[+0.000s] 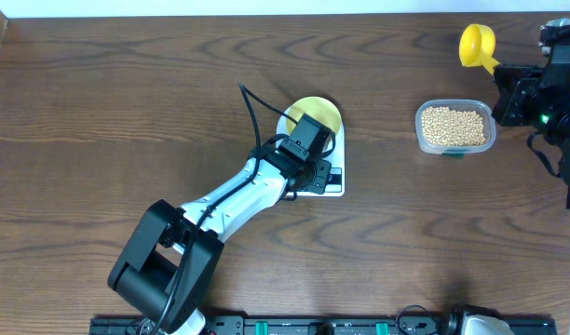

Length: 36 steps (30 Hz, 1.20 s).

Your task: Scoop item into bowl and weigh 50g on scale

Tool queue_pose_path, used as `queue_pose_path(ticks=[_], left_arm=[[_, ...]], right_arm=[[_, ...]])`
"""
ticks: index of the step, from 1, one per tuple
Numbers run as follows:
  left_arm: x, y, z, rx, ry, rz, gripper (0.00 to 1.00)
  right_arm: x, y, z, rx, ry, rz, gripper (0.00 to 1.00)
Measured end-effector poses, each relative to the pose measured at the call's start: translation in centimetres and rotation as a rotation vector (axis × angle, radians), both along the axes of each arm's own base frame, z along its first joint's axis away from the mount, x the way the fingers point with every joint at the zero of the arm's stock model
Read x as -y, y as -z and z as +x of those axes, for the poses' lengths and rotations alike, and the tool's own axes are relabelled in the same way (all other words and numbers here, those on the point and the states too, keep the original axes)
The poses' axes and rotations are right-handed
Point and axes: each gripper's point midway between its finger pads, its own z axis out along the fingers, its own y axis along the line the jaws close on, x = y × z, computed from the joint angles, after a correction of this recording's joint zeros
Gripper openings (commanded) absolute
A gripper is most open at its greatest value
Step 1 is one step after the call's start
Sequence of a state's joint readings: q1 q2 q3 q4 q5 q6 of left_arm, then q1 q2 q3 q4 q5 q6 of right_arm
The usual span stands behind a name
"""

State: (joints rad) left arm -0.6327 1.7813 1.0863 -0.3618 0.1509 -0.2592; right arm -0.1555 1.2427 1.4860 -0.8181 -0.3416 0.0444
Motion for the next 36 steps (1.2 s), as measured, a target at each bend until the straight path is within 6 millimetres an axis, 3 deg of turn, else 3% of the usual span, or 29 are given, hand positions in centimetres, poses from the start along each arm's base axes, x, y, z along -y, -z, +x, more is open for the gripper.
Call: queue_pose_path(ticks=[24,36], left_arm=[[0.0,0.1,0.0,0.0,0.002,0.001,0.07],[-0.1,1.6,-0.3,-0.031,0.003,0.024,0.07]], right_arm=[[0.0,0.1,-0.1,-0.004,0.0,0.0,0.01],[0.0,0.2,-0.1,-0.008,0.0,0.001,0.01]])
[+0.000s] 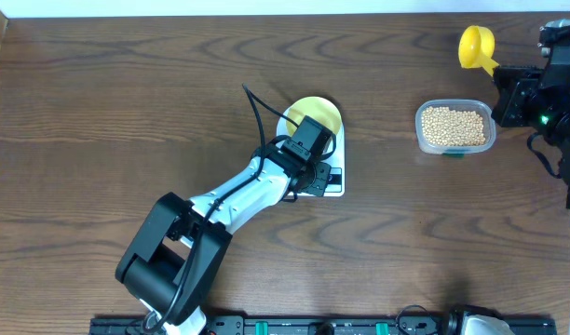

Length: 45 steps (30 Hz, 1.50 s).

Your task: Scoop item into bowl and weigh 50g on scale

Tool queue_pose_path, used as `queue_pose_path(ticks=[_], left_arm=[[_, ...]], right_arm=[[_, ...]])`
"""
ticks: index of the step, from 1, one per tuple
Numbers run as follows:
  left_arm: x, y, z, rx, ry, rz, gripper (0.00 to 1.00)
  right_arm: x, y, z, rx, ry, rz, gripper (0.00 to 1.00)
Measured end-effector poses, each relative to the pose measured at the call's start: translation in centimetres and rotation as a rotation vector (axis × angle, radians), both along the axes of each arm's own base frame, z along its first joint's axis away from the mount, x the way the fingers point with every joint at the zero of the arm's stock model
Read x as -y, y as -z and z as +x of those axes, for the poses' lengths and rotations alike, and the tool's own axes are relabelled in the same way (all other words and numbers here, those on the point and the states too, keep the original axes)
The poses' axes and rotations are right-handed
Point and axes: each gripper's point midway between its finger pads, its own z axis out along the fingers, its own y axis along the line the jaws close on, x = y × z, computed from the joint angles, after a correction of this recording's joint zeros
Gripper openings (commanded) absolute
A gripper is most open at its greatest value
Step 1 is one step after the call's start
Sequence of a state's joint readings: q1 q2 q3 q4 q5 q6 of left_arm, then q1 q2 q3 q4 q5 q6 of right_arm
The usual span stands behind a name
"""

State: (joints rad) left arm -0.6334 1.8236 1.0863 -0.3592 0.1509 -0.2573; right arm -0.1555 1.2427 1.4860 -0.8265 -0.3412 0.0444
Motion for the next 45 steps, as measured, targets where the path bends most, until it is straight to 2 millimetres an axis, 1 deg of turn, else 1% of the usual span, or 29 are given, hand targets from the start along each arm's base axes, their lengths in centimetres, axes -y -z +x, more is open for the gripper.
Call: queue_pose_path(ticks=[6,21,32,45], left_arm=[[0.0,0.4,-0.04,-0.007,0.001,0.004,0.07],[0.13,0.42,-0.02,-0.004,0.003,0.002,0.07],[0.1,0.46,-0.04,-0.005,0.003,0.004,0.07],[-0.11,0.54,-0.06,-0.002,-0.007,0.021,0.07]], right_arm=[[-0.01,0.0,0.0,0.0,0.0,0.0,0.01],[0.0,0.02,-0.01,-0.001,0.0,0.0,0.01],[-0.04,0.45,-0.3,-0.023,0.0,0.003,0.01],[0.33,0.51,-0.25,-0.024,0.019,-0.009,0.01]])
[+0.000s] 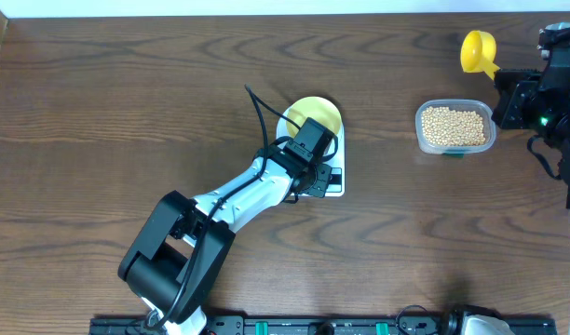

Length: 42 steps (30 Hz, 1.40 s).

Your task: Scoop item into bowl and weigh 50g on scale

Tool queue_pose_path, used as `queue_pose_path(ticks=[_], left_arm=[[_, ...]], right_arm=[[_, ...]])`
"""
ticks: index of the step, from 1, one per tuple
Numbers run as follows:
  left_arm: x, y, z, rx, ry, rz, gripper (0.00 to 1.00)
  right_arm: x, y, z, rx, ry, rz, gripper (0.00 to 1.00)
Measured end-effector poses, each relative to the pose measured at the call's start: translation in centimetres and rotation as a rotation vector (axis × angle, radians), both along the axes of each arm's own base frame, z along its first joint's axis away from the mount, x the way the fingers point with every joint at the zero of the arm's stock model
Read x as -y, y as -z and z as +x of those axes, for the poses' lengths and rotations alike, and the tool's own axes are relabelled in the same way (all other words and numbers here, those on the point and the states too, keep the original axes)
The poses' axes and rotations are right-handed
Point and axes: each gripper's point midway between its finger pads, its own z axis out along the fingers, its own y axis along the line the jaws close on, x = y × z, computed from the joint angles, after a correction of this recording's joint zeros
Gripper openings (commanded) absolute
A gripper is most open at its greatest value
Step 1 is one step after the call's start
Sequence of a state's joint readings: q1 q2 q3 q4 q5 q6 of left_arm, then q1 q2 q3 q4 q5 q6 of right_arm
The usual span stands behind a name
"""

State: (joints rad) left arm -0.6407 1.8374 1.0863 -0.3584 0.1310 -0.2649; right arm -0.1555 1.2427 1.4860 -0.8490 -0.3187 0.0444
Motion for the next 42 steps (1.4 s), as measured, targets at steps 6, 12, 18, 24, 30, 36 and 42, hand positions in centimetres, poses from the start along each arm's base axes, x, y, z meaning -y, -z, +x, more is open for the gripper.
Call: queue_pose_path(ticks=[6,12,18,24,30,36,42], left_arm=[[0.02,-0.05,0.21,0.009,-0.003,0.0,0.07],[0.01,0.04,0.32,0.014,-0.004,0.003,0.07],[0.23,0.2,0.51,0.014,-0.011,0.0,0.07],[0.27,0.22,0.56,0.007,-0.031,-0.004,0.07],[0.1,0.25,0.4,-0.004,-0.038,0.004,0.07],[0.04,0.26,0.31,-0.01,-0.045,0.008,0.07],[0.03,0.27,0.3,-0.011,-0.045,0.008,0.07]], right_arm=[[0.03,0.0,0.0,0.0,0.001,0.0,0.01],[0.01,0.0,0.0,0.0,0.001,0.0,0.01],[0.01,0.0,0.0,0.0,0.001,0.0,0.01],[0.02,0.05,-0.03,-0.002,0.001,0.0,0.01],[0.0,0.09,-0.06,-0.005,0.001,0.0,0.01],[0.0,0.12,-0.08,-0.006,0.001,0.001,0.01],[0.01,0.13,-0.09,-0.006,0.001,0.001,0.01]])
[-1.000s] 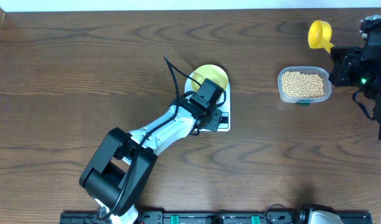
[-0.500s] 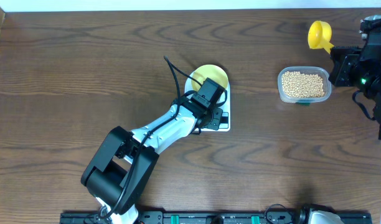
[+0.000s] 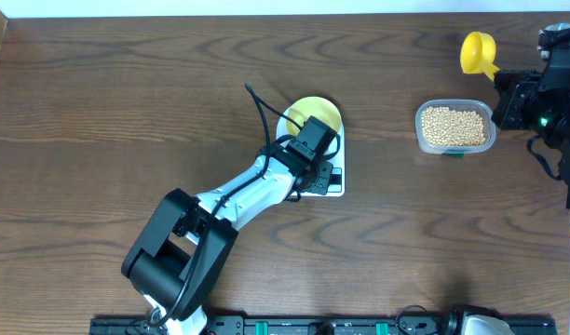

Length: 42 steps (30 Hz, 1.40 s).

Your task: Scoop item into bowl and weigh 50g on scale

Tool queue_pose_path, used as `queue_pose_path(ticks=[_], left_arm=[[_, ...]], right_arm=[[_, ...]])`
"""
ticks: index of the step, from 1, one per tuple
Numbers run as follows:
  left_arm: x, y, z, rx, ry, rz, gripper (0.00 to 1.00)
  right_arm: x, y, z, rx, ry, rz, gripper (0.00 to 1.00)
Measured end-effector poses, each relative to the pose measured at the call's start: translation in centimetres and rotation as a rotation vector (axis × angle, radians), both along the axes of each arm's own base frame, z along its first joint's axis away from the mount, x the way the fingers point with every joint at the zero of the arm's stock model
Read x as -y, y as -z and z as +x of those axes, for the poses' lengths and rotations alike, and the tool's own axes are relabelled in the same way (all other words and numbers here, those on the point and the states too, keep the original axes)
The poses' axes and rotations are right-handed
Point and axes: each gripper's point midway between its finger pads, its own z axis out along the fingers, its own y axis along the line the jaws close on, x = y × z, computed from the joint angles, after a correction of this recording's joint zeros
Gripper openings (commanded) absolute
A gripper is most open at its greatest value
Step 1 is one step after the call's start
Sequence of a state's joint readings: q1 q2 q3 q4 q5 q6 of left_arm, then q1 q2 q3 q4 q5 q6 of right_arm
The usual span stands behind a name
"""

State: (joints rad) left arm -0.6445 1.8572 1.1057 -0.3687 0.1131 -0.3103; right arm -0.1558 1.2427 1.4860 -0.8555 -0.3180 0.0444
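Note:
A yellow bowl (image 3: pixel 320 111) sits on the white scale (image 3: pixel 333 184) at the table's middle. My left gripper (image 3: pixel 312 140) hangs over the bowl's near rim and the scale. Its fingers are hidden under the wrist, so its state does not show. A clear tub of beige beans (image 3: pixel 454 127) stands to the right. Beyond the tub, at the far right, the yellow scoop (image 3: pixel 475 47) is held up by its handle in my right gripper (image 3: pixel 502 74), which is shut on it.
The right arm's dark body (image 3: pixel 550 93) fills the right edge of the table. A black cable (image 3: pixel 257 107) loops up from the left arm near the bowl. A black rail (image 3: pixel 294 326) runs along the front edge.
The left arm's lower links have edged slightly to the right, while its gripper stays over the bowl and scale. The right gripper and the scoop have not moved.
Through all the moments the left gripper stayed over the bowl on the scale while the arm's lower links crept rightward. The right gripper kept the scoop raised beyond the tub, and the scoop shifted only a few pixels to the right.

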Motion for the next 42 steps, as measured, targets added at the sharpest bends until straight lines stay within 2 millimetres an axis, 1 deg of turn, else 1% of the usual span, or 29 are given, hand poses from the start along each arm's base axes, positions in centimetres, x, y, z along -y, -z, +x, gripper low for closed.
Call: queue_pose_path(ticks=[5,12,15,19,29,37,42], left_arm=[[0.0,0.0,-0.1,-0.004,0.0,0.002,0.07],[-0.1,-0.3,-0.7,-0.033,0.002,-0.002,0.07],[-0.5,-0.3,-1.1,-0.042,-0.001,0.007,0.07],[-0.7,-0.3,-1.0,-0.043,-0.005,0.008,0.07],[-0.4,-0.5,-0.9,-0.038,0.0,-0.009,0.07],[0.3,-1.4,-1.0,-0.036,0.013,-0.054,0.07],[0.6,-1.8,-0.7,-0.018,0.014,-0.068,0.07]], right_arm=[[0.0,0.0,0.0,0.0,0.0,0.0,0.01],[0.0,0.0,0.0,0.0,0.0,0.0,0.01],[0.0,0.0,0.0,0.0,0.0,0.0,0.01],[0.0,0.0,0.0,0.0,0.0,0.0,0.01],[0.0,0.1,-0.1,-0.004,0.0,0.001,0.01],[0.0,0.2,-0.1,-0.009,0.0,0.001,0.01],[0.0,0.2,-0.1,-0.01,0.0,0.002,0.01]])
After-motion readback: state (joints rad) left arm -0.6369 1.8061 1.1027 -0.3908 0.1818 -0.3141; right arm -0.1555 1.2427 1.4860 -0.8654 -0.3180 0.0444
